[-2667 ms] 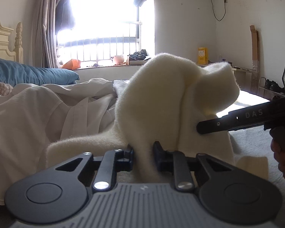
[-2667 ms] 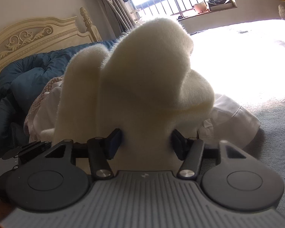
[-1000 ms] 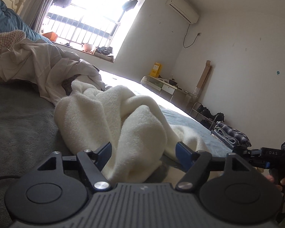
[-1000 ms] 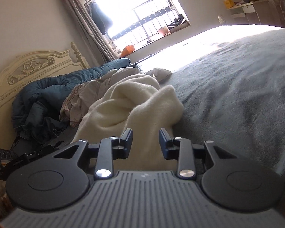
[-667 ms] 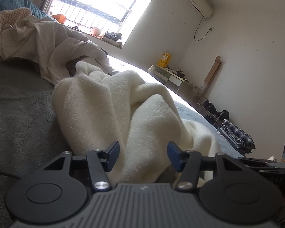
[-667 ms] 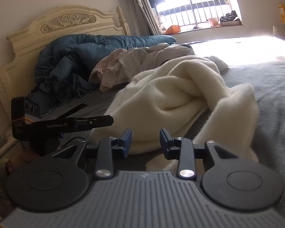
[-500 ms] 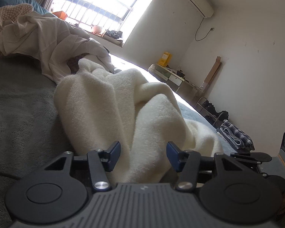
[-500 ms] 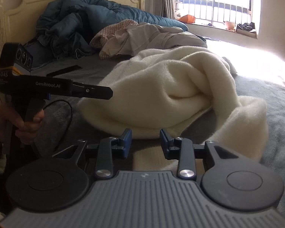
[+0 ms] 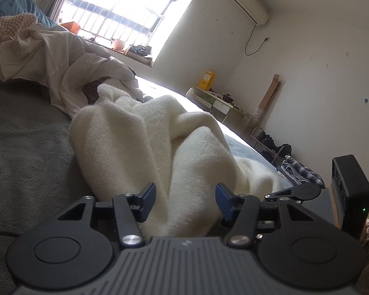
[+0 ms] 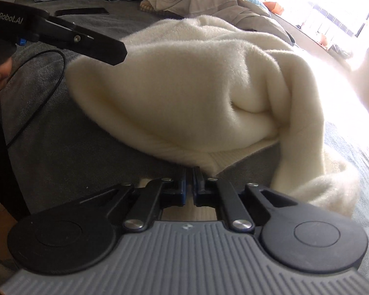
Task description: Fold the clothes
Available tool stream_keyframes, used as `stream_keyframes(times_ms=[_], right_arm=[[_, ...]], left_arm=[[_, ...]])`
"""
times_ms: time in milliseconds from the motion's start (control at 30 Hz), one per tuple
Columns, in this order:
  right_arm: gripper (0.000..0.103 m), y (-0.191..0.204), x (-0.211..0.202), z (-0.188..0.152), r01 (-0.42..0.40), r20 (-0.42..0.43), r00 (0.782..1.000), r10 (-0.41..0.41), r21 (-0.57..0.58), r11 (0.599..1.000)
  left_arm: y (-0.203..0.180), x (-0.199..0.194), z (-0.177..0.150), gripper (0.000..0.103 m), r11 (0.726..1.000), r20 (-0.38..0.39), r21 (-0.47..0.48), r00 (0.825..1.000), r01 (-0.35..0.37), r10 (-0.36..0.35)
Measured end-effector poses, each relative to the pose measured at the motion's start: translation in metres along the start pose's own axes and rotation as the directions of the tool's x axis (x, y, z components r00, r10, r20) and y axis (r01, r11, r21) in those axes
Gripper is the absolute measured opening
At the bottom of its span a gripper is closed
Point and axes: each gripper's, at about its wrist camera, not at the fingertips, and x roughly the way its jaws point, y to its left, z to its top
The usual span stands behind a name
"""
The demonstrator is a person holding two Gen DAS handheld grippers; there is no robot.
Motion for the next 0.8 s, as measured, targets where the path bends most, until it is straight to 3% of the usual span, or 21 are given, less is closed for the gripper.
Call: stream_keyframes(times_ms=[233,400,567,800], right_arm=[[0.002,-0.005,-0.050,-0.015,0.091,0.118,0.987,-0.105,0.118,0.989],[0.002,-0.013,-0.089,-0.025,0.120,0.200,0.966,-0.166,0.221,0.968],[0.002,-0.028,-0.126,-0.040,0.108,0.267,0.943,-0.200,0.324,0.940],[0.002,-0.043,-0.168,-0.069,0.062,0.351,0.898,-0.265,0.495,0.867]], left_arm=[[-0.008,-0.015,0.000,0.055,1.000,0.019,-0.009,1.000,-0.017,0.018],[-0.018,-0.025,-0.003,0.055,0.999,0.025,-0.004,0.999,-0.039,0.039],[-0.024,-0.031,-0.005,0.057,0.998,0.023,-0.015,0.998,-0.053,0.053],[-0.031,-0.035,-0.008,0.057,0.998,0.012,-0.014,0.998,-0.066,0.066]])
